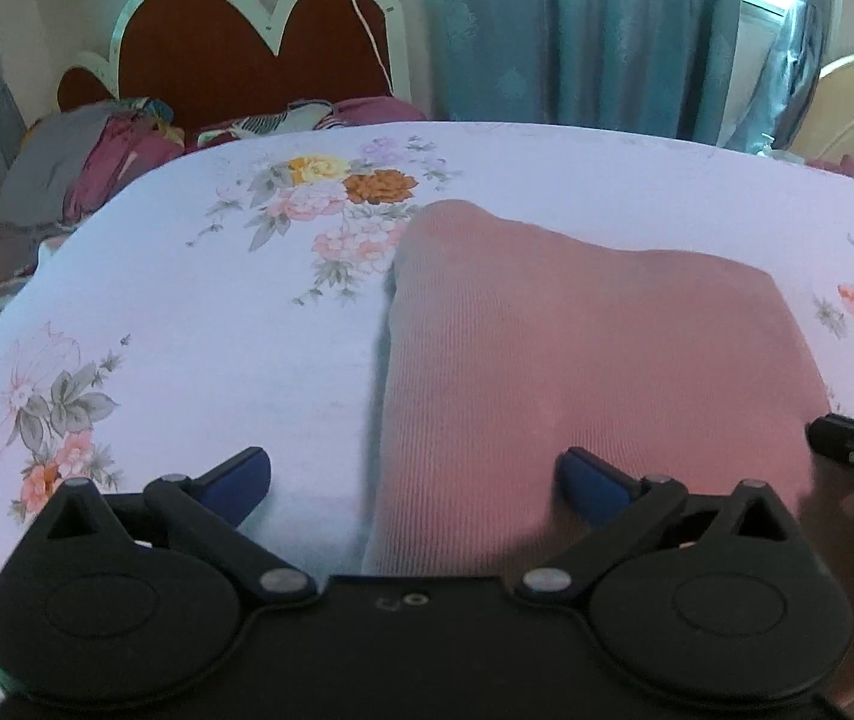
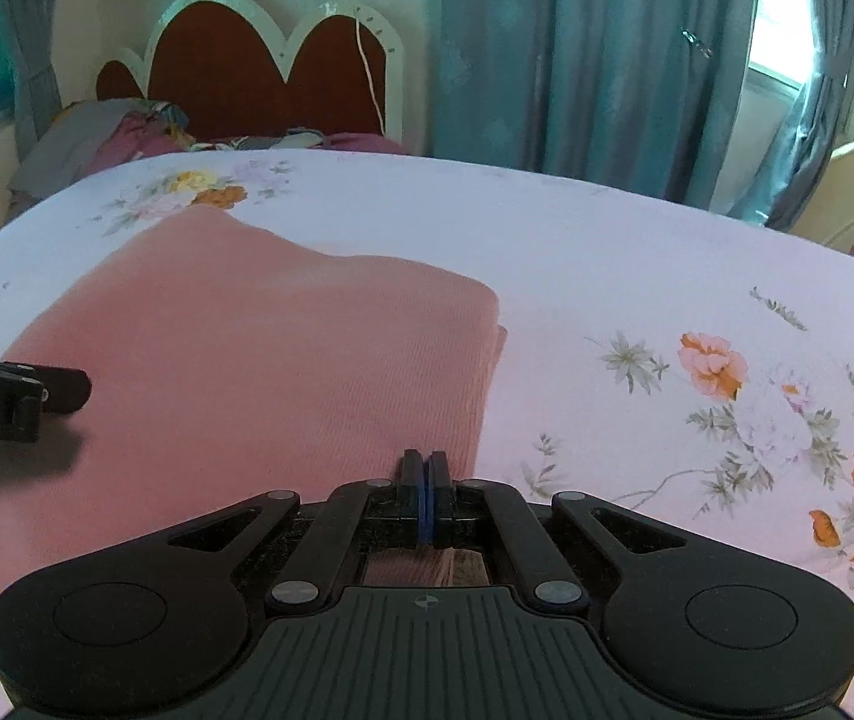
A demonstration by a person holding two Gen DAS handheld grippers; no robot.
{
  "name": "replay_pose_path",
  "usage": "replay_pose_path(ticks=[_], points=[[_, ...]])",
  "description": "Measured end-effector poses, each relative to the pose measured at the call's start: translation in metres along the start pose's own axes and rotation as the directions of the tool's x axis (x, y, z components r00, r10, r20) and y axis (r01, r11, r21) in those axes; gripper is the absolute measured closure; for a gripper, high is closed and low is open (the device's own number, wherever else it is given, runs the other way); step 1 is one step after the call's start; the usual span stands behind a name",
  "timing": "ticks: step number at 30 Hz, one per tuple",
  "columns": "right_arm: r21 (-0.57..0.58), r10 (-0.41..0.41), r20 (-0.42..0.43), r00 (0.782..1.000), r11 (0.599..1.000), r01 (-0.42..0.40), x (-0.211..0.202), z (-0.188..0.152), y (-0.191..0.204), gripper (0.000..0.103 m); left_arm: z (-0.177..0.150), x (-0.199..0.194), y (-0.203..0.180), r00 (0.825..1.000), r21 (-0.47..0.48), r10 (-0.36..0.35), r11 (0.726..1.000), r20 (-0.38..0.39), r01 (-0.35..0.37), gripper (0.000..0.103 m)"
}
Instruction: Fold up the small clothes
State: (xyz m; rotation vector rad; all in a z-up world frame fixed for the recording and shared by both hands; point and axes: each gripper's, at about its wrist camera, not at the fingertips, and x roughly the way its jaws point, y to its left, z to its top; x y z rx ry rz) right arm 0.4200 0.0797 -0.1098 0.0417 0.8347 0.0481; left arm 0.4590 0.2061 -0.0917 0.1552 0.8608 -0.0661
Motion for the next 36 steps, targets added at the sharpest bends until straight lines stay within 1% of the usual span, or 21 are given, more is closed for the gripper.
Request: replay_pose_path(ticks=[2,4,6,8,9,10,11,12,13,16,18,20,23,26,29,31,36], points=[[0.019,0.010,0.005,1.000,1.000,-0.010,-0.010,0.002,-0.002,0.103,-0.001,-0.010,-0.001,1.000,0.005,0.004,1.000,0.010,-0.004,0.007],[0.041,0.023,0.022,0.999,0.999,-0.023,-0.026,0.001,-0.003,0.103,-0.004,-0.025,-0.003,1.000,0.015,0.018,1.000,0.018,-0.019,0.012],[0.063,0.053,0.052,0.997,0.996,-0.057,-0.049,-0.005,-0.003,0.103,-0.009,-0.044,-0.003,0.999,0.014,0.016,1.000,0.034,-0.016,0.013],[0.077,0.082,0.078,0.994,0.993,-0.089,-0.076,-0.015,-0.002,0.103,-0.020,-0.069,-0.001,0.998,0.006,0.014,1.000,0.055,-0.015,0.010],[0.086,0.100,0.093,0.991,0.990,-0.108,-0.091,-0.023,-0.001,0.092,-0.027,-0.084,-0.001,0.998,0.000,0.015,1.000,0.066,-0.015,0.010],[0.092,0.111,0.107,0.988,0.988,-0.121,-0.106,-0.030,-0.001,0.071,-0.033,-0.098,0.000,0.997,-0.008,0.017,1.000,0.075,-0.016,0.009],[0.096,0.118,0.130,0.984,0.987,-0.131,-0.125,-0.041,0.000,0.009,-0.042,-0.112,0.001,0.997,-0.021,0.019,1.000,0.078,-0.017,0.009],[0.090,0.120,0.171,0.978,0.986,-0.137,-0.144,-0.050,0.002,0.001,-0.050,-0.126,0.002,0.996,-0.036,0.021,0.999,0.083,-0.018,0.009],[0.076,0.123,0.191,0.974,0.987,-0.140,-0.163,-0.058,0.004,0.001,-0.058,-0.139,0.004,0.996,-0.049,0.022,0.999,0.087,-0.018,0.008],[0.065,0.155,0.190,0.969,0.983,-0.170,-0.217,-0.084,0.008,0.001,-0.083,-0.182,0.007,0.995,-0.081,0.020,0.997,0.099,-0.012,0.006],[0.056,0.154,0.187,0.970,0.984,-0.167,-0.251,-0.100,0.014,0.001,-0.102,-0.212,0.007,0.992,-0.084,0.022,0.996,0.121,-0.012,0.005],[0.046,0.153,0.199,0.968,0.985,-0.165,-0.284,-0.115,0.019,0.001,-0.120,-0.238,0.007,0.990,-0.082,0.039,0.996,0.138,-0.027,0.003],[0.065,0.157,0.220,0.963,0.982,-0.175,-0.331,-0.131,0.024,0.000,-0.144,-0.273,0.010,0.987,-0.084,0.048,0.996,0.153,-0.035,0.001],[0.089,0.138,0.240,0.961,0.983,-0.164,-0.371,-0.144,0.030,0.000,-0.165,-0.303,0.012,0.983,-0.088,0.058,0.995,0.172,-0.044,0.001],[0.068,0.122,0.283,0.951,0.987,-0.147,-0.400,-0.154,0.036,0.000,-0.180,-0.327,0.015,0.981,-0.099,0.060,0.994,0.185,-0.042,0.000],[0.070,0.094,0.303,0.948,0.990,-0.120,-0.412,-0.158,0.038,0.000,-0.188,-0.340,0.015,0.980,-0.106,0.057,0.994,0.190,-0.037,0.000],[0.056,0.052,0.326,0.944,0.996,-0.074,-0.421,-0.163,0.042,0.000,-0.198,-0.358,0.016,0.976,-0.126,0.064,0.991,0.209,-0.038,0.000]])
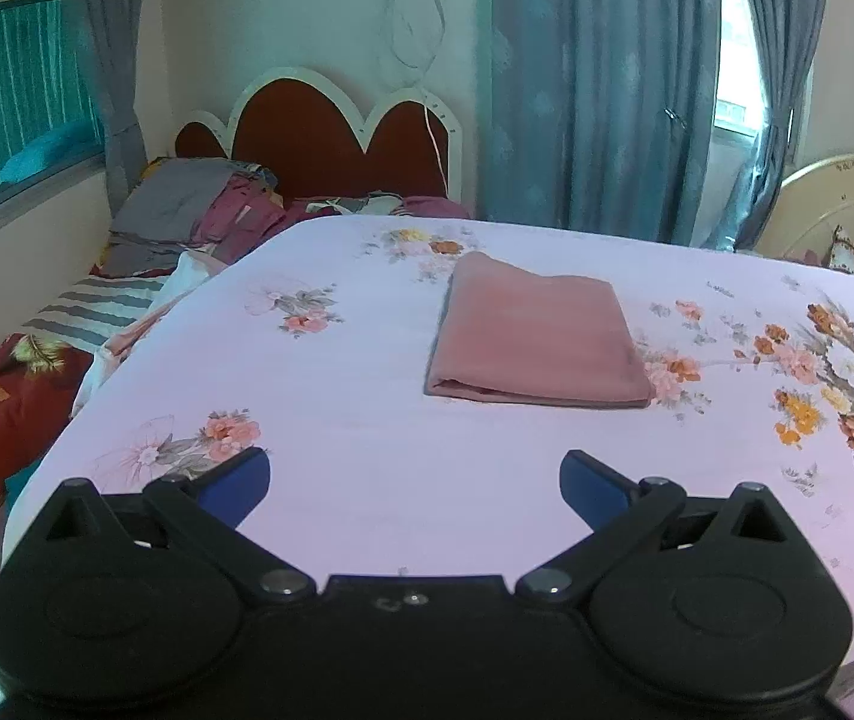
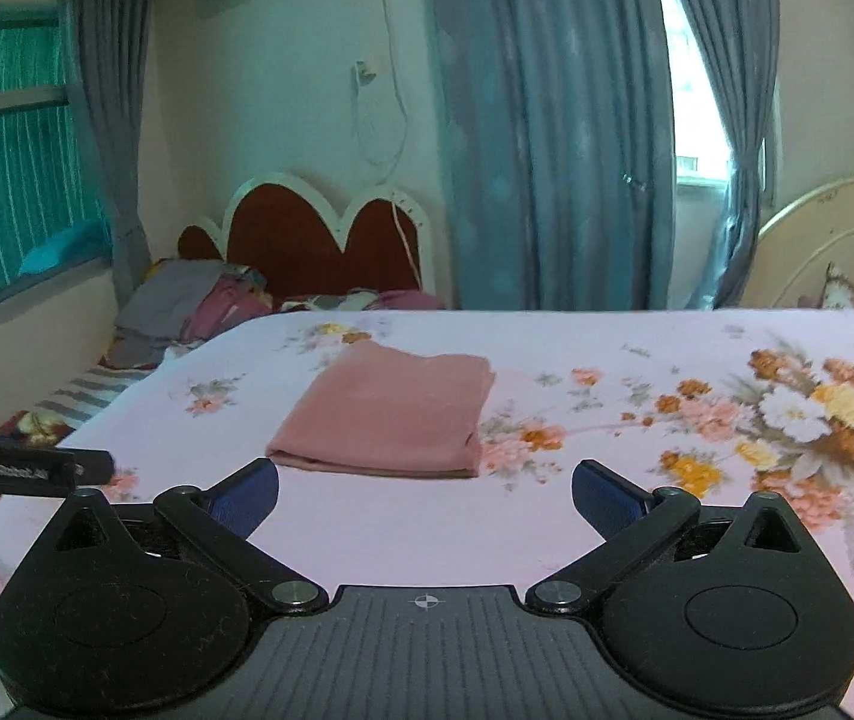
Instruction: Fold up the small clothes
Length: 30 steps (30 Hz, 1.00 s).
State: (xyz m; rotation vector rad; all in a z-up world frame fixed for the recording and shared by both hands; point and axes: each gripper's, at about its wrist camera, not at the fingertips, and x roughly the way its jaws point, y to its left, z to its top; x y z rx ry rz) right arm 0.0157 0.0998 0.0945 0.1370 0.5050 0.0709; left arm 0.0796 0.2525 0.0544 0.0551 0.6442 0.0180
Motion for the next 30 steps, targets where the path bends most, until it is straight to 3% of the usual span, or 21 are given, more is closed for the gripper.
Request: replay_pose_path(ticks=[30], points=[[0.026,0.023,0.024,0.999,0.999,-0.024,-0.0010,0.0017,-0.0061,0.000,-0.0080,-0.0103,0.0017,1.000,-0.002,0.009,1.000,0.001,-0.009,0.000]])
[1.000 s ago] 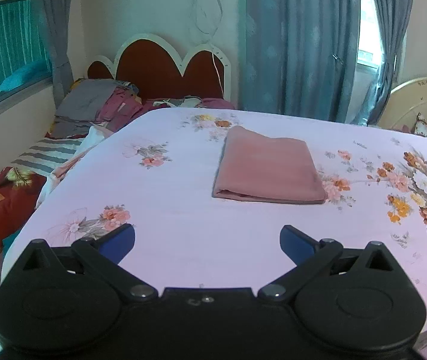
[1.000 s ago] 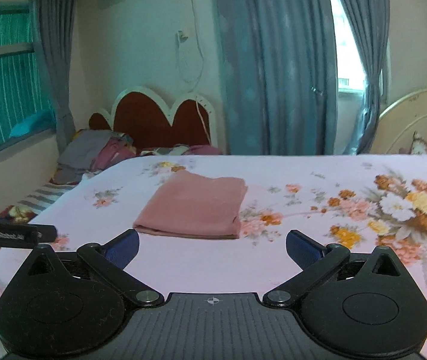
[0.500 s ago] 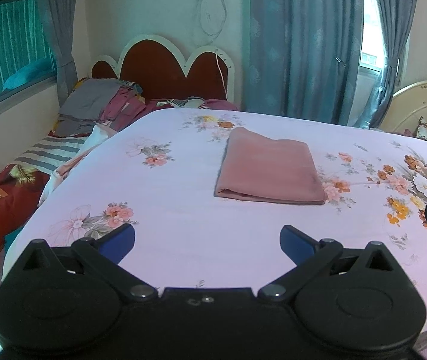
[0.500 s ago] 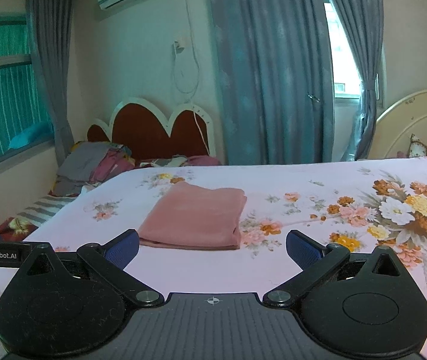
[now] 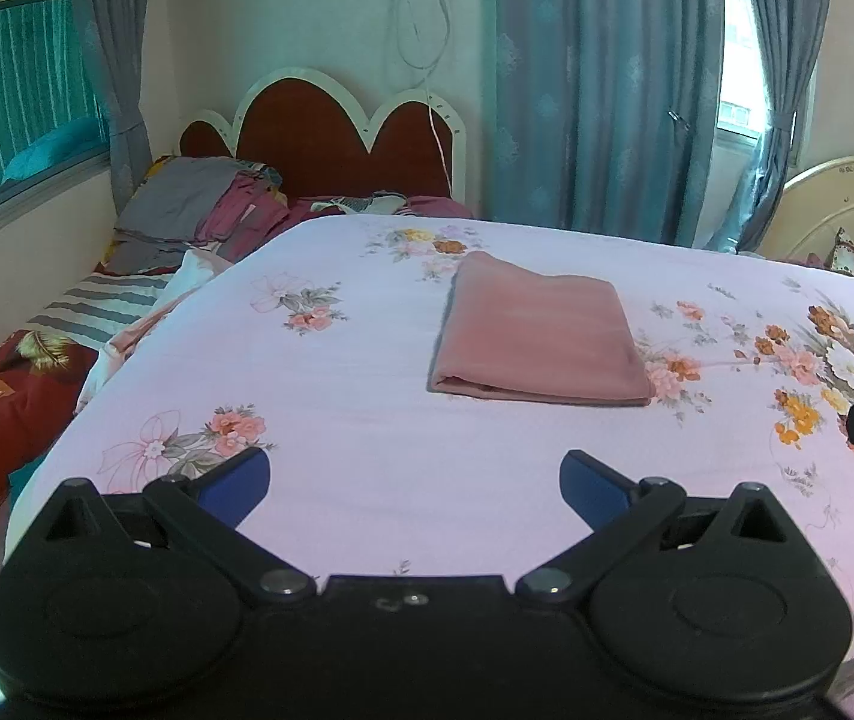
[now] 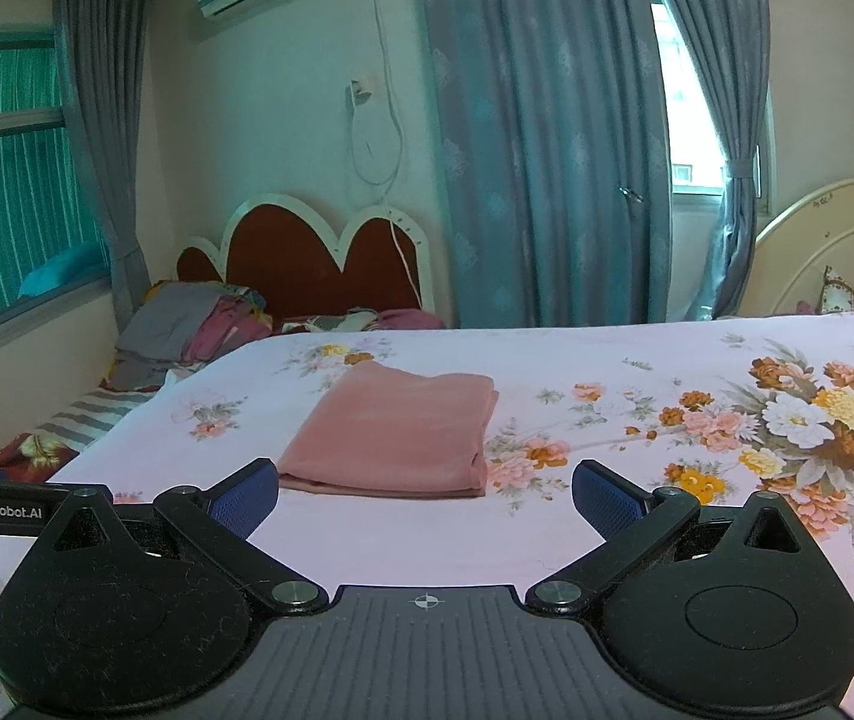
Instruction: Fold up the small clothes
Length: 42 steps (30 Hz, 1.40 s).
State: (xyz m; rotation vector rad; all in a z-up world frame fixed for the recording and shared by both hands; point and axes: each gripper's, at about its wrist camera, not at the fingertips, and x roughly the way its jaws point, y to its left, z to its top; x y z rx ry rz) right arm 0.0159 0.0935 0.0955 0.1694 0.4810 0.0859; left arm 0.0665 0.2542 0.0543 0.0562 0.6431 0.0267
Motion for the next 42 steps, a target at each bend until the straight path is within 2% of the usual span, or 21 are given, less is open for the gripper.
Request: replay_pose_path(ticks=[42], points=[[-0.009,0.011,-0.015,1.000,1.000,-0.011,0.0054,-0.0037,0.0033,0.000,0.0031,0.0044,0.0013,1.000,0.000,-0.005,1.000,0.008,0.005,0.000]])
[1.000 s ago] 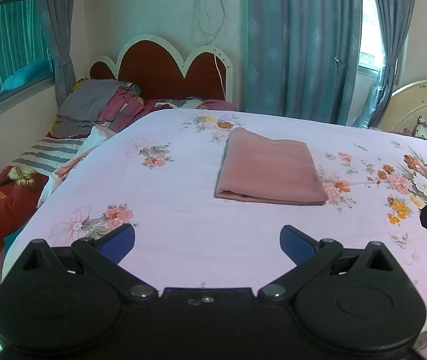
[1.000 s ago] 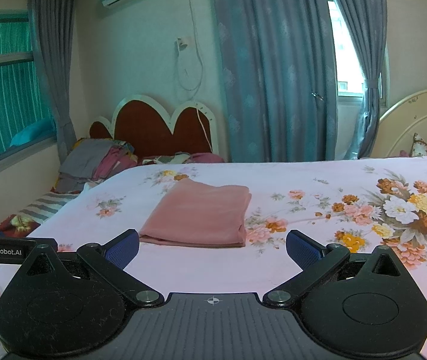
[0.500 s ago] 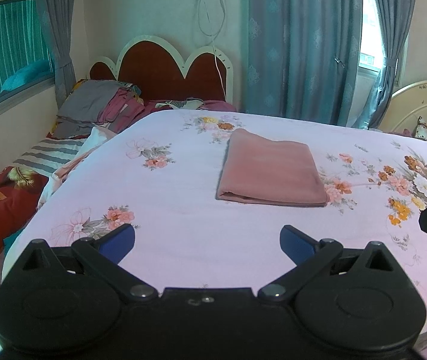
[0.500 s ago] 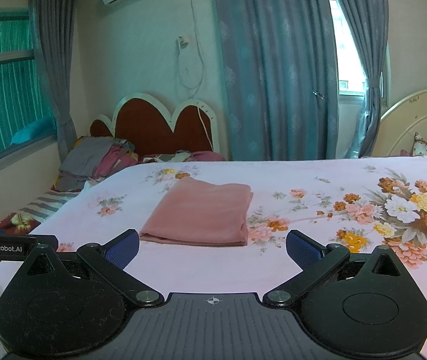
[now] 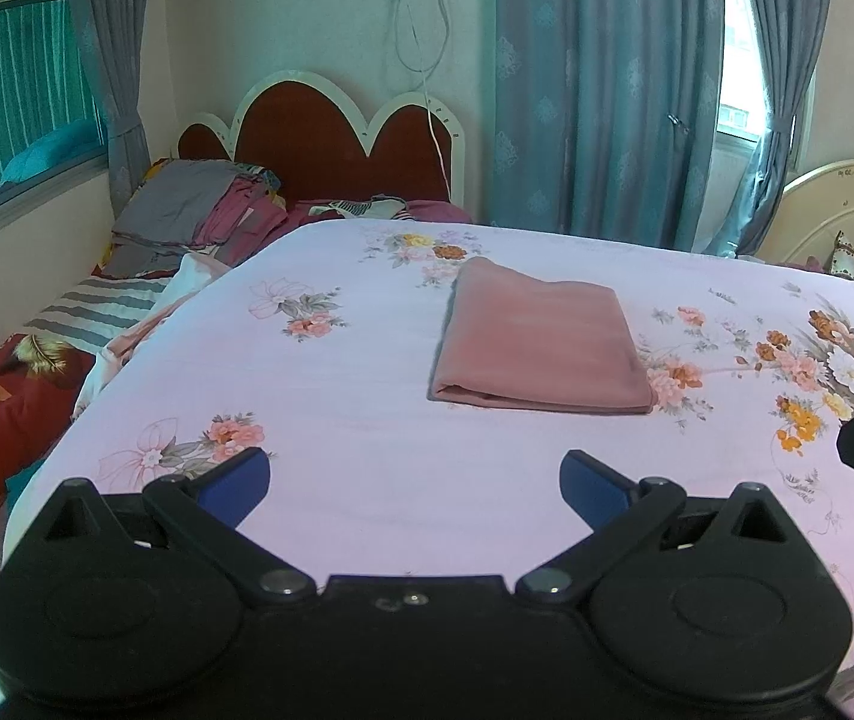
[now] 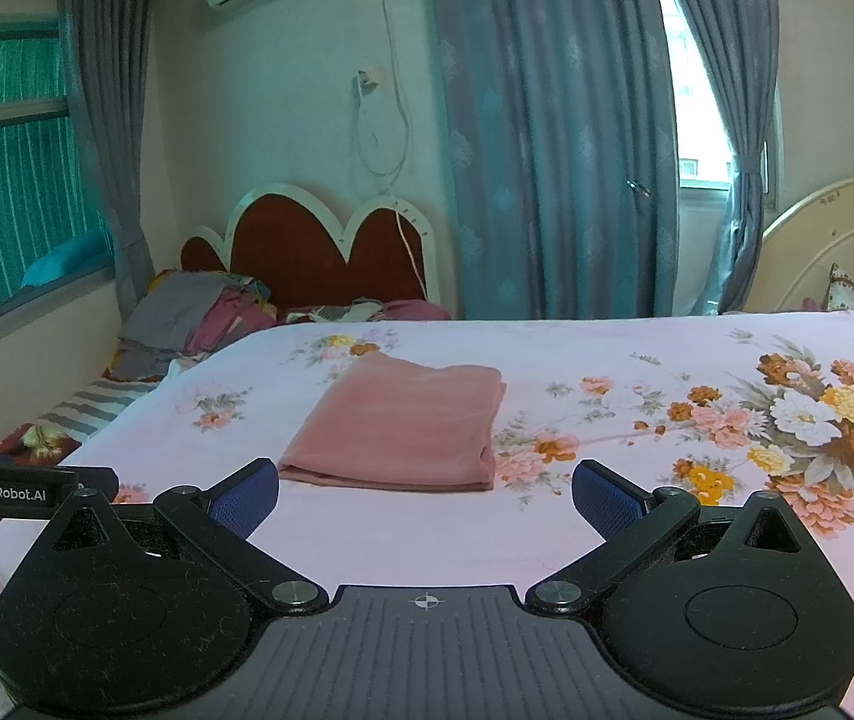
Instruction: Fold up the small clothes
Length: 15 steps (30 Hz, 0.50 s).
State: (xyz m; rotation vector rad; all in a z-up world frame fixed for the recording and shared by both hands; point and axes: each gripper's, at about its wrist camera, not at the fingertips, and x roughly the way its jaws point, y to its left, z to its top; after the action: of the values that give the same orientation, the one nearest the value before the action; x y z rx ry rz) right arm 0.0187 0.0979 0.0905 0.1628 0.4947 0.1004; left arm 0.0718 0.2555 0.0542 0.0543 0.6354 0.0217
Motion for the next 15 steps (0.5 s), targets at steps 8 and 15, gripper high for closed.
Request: replay_pose_path(ticks=[8,15], points=[[0.012,0.001,-0.014,1.000,1.000,-0.001,0.007,0.001,-0.006,0.000,0.001,0.004,-0.002,1.000,0.001,-0.002,1.000,-0.009,0.002,0.000],[0.028,-0.021,-0.049,0.999,0.999,0.022,0.026,-0.001,-0.020,0.000,0.008,0.027,-0.008,1.000,0.013,-0.004,1.000,-0.007,0.004,0.004]])
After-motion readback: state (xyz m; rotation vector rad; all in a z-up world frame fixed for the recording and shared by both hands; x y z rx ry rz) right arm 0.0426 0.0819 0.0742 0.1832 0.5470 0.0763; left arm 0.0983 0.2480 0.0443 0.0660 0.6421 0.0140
